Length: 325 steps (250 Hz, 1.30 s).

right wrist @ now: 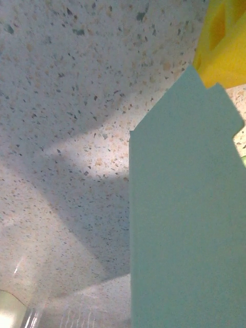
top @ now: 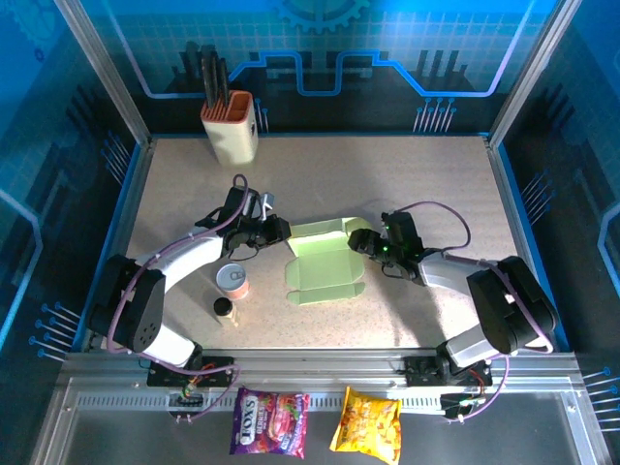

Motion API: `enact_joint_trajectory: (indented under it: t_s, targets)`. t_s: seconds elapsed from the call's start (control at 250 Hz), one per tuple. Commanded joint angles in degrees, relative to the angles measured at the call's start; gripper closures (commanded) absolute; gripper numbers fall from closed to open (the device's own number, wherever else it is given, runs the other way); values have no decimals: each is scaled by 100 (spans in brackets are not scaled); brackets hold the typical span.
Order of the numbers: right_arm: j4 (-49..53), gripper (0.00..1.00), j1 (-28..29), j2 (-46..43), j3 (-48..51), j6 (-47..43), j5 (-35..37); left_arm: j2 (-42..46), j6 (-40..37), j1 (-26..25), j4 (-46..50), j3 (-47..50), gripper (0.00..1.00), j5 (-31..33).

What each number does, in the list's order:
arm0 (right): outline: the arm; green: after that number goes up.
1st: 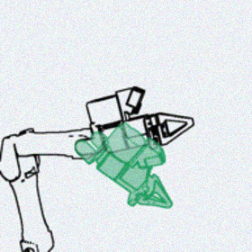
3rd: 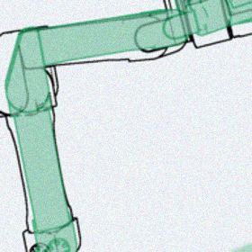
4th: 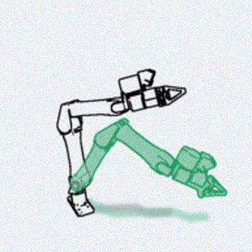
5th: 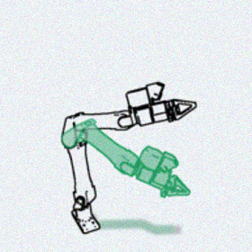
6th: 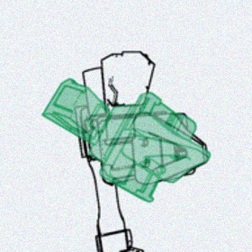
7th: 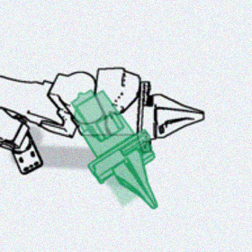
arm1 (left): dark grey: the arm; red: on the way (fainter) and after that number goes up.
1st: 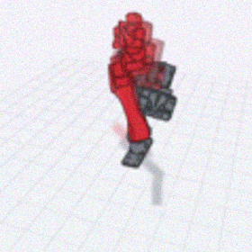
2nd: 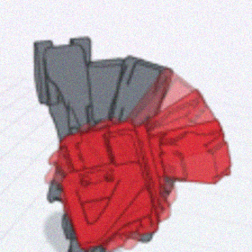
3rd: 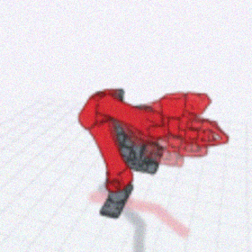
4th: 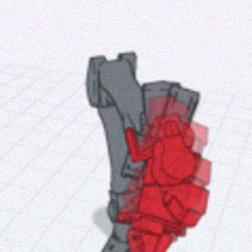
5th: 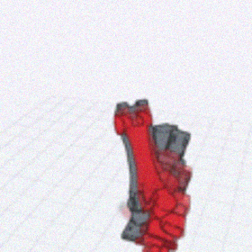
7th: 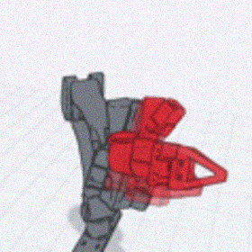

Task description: Fold the paper box

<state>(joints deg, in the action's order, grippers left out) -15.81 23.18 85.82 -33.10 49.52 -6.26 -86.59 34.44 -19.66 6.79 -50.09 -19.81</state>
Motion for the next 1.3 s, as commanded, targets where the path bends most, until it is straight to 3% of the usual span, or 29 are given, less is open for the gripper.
enact_joint_trajectory:
  t_s: [0.0, 0.196, 0.547, 0.703, 0.803, 0.927, 1.295]
  targets:
    - [-484, 31, -31, 67, -48, 74, -225, 62, -69, 49, 378, 52, 79, 65]
    - [-785, 36, -41, -86, -8, 88, -414, 63, -60, 46, 380, 60, 79, 57]
    - [-1287, 58, -36, -80, 50, 184, -823, 49, -41, 51, 341, 62, 79, 25]
    - [-1056, 58, -42, -77, 42, 75, -688, 45, -48, 48, 376, 45, 79, 39]
    - [-648, 43, -60, -235, 47, -87, -362, 56, -77, 46, 402, 20, 79, 39]
    - [-447, 39, -152, -415, 60, -305, -212, 72, -86, 48, 421, 19, 79, 47]
    - [-1222, 47, -437, -255, -1, -411, -1167, 95, -99, 50, 490, -28, 78, 39]
